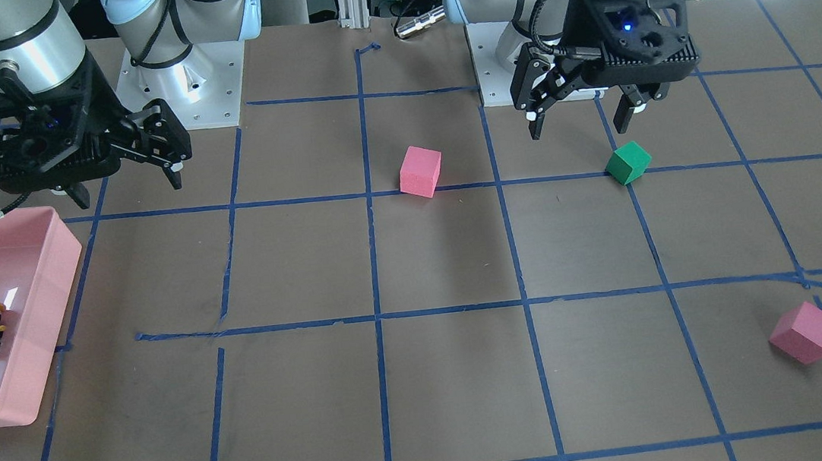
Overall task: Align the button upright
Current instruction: 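Move the right gripper over the pink bin toward the push-button switch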
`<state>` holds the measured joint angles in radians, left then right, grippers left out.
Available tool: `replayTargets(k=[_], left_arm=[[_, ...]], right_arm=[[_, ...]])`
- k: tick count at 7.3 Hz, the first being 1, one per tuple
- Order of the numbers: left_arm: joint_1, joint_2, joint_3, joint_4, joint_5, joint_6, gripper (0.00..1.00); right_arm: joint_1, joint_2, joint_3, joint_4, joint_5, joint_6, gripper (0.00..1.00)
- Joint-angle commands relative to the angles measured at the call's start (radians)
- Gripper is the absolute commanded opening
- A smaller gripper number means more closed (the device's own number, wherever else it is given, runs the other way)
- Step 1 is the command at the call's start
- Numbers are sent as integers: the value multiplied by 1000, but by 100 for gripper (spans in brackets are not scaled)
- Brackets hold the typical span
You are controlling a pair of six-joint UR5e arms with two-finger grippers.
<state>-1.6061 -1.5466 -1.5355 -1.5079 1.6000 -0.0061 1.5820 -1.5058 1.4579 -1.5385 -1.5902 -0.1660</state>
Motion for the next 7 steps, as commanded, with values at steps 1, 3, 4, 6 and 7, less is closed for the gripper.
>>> replayTargets(k=[1,3,4,6,7], left_arm=[[0,0,0,0,0,0,100],[0,0,0,0,0,0,100],[0,0,0,0,-2,0,100],[0,0,0,-6,5,0,100],[-2,0,0,-6,5,0,100]], right_arm=[[-17,4,2,-5,4,-9,100],[-139,15,4,-43,6,-38,100],[-237,48,12,-78,6,-164,100],[-417,82,77,-176,34,-333,100],[-469,108,141,-286,44,-410,100]])
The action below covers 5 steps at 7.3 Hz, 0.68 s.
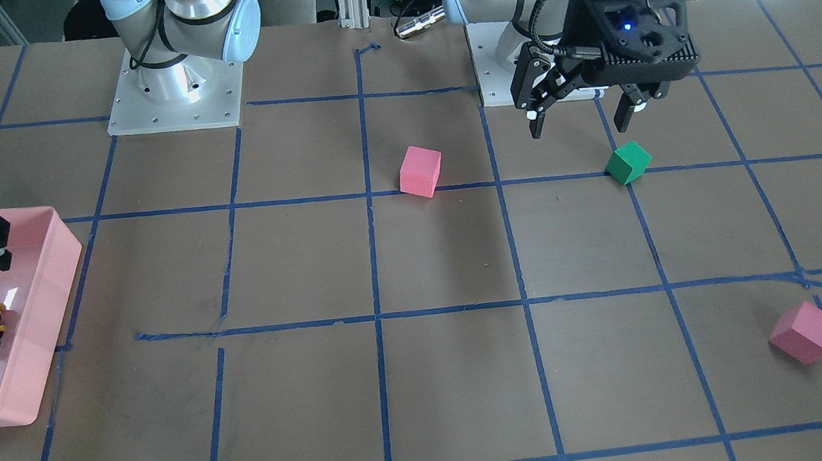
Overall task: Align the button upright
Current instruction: 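Move the right gripper over the pink bin toward the push-button switch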
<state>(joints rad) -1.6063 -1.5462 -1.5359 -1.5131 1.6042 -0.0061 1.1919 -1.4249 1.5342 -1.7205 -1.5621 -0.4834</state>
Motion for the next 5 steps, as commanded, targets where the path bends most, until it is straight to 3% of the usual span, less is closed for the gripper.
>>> replayTargets(k=[1,4,5], left_arm=[[0,0,0,1,0,0,100],[0,0,0,-1,2,0,100],[-1,0,0,-2,2,0,100]], right_arm=[[-138,50,116,-216,19,-121,100],[-233,164,179,-401,48,-193,100],[-233,185,182,-409,48,-176,100]])
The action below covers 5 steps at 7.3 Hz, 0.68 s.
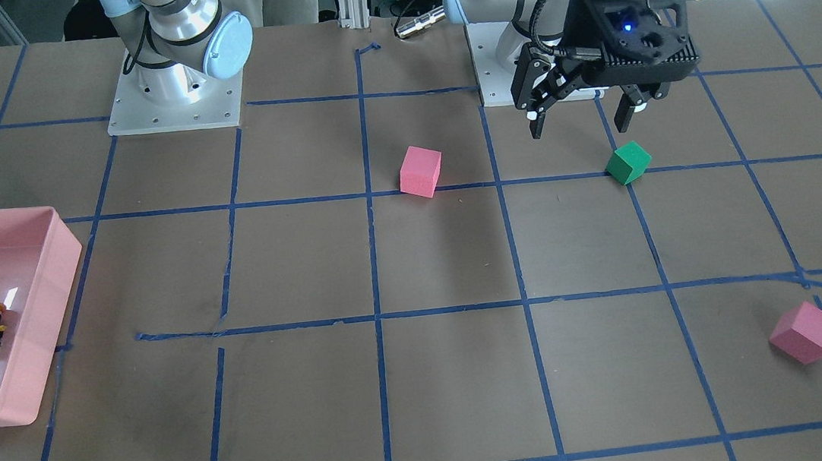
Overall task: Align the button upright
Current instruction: 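Move the right gripper over the pink bin toward the push-button switch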
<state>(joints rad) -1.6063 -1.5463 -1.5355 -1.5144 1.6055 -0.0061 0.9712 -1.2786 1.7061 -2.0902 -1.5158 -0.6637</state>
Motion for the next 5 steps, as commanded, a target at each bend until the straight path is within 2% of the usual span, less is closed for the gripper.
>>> replayTargets(k=[1,3,5], left_arm=[[0,0,0,-1,1,0,100],[0,0,0,-1,-1,0,100],[0,0,0,-1,-1,0,100]], right_arm=[[-12,45,23,-45,6,28,100],[-12,64,88,-146,-10,27,100],[-14,77,113,-162,-12,27,100]])
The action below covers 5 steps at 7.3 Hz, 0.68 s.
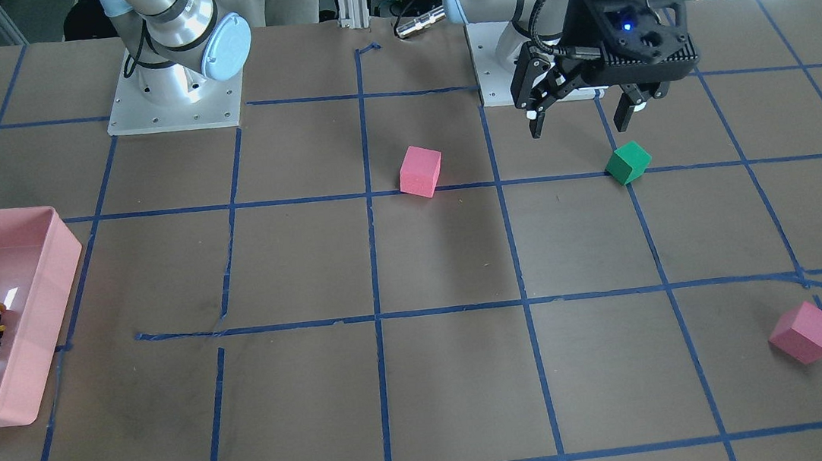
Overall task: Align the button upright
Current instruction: 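Lower the right gripper into the bin and grasp the black switch body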
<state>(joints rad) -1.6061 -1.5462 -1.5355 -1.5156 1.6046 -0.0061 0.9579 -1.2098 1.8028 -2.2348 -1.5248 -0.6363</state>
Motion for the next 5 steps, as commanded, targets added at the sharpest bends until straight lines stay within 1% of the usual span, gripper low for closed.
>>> replayTargets(k=[1,2,5], left_arm=[[0,0,0,0,0,0,100],[0,0,0,0,0,0,100],[0,0,0,0,-2,0,100]], right_arm=[[-8,27,17,-17,-2,0,100],[-25,51,17,-32,2,-2,100],[-28,64,17,-49,0,-6,100]])
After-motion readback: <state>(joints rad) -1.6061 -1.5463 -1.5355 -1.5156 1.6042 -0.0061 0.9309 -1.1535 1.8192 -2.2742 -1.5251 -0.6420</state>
